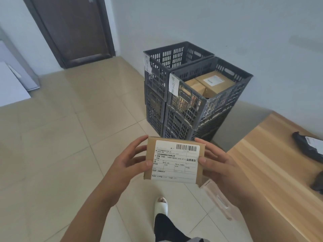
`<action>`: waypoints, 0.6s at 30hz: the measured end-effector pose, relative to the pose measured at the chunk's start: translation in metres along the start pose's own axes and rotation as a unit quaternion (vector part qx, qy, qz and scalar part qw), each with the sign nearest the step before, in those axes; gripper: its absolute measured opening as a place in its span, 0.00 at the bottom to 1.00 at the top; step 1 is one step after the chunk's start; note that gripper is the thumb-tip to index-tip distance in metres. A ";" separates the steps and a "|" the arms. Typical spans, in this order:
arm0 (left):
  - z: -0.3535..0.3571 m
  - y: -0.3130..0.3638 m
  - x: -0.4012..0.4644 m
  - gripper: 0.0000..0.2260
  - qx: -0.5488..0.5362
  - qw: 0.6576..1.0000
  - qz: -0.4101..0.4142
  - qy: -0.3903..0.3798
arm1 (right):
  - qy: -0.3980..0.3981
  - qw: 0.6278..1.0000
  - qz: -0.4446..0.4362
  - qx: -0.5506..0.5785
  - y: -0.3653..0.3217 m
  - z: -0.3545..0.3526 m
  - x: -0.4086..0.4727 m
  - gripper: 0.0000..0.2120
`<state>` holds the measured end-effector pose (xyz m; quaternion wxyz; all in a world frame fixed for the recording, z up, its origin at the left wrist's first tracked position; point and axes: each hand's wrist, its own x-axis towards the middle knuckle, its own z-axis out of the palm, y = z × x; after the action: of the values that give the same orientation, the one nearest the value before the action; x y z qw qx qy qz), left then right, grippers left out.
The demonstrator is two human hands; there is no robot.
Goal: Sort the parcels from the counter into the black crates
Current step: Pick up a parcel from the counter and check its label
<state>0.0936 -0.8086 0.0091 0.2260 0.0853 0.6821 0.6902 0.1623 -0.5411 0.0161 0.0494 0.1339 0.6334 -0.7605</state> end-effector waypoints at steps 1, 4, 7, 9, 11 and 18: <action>-0.004 0.006 0.013 0.34 0.001 1.000 0.003 0.002 | -0.002 1.000 -0.002 0.004 -0.006 0.000 0.013 0.28; -0.015 0.022 0.052 0.34 0.007 1.000 0.012 0.000 | -0.004 1.000 -0.011 0.018 -0.024 0.000 0.054 0.28; -0.025 0.032 0.093 0.32 0.004 1.000 0.010 -0.003 | -0.002 0.999 -0.019 0.035 -0.036 -0.003 0.094 0.27; -0.032 0.035 0.120 0.31 0.002 1.000 -0.001 -0.005 | 0.004 0.999 -0.017 0.046 -0.039 -0.006 0.120 0.27; -0.038 0.034 0.143 0.32 0.002 1.000 -0.016 -0.007 | 0.008 0.998 -0.011 0.055 -0.038 -0.009 0.143 0.26; -0.063 0.021 0.210 0.36 0.023 0.998 -0.054 -0.008 | 0.019 0.996 0.031 0.079 -0.030 -0.010 0.217 0.25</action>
<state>-0.1223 -0.7746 -0.0135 0.2662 0.0586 0.6996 0.6605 -0.0520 -0.5050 -0.0147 0.0502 0.1713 0.5679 -0.8035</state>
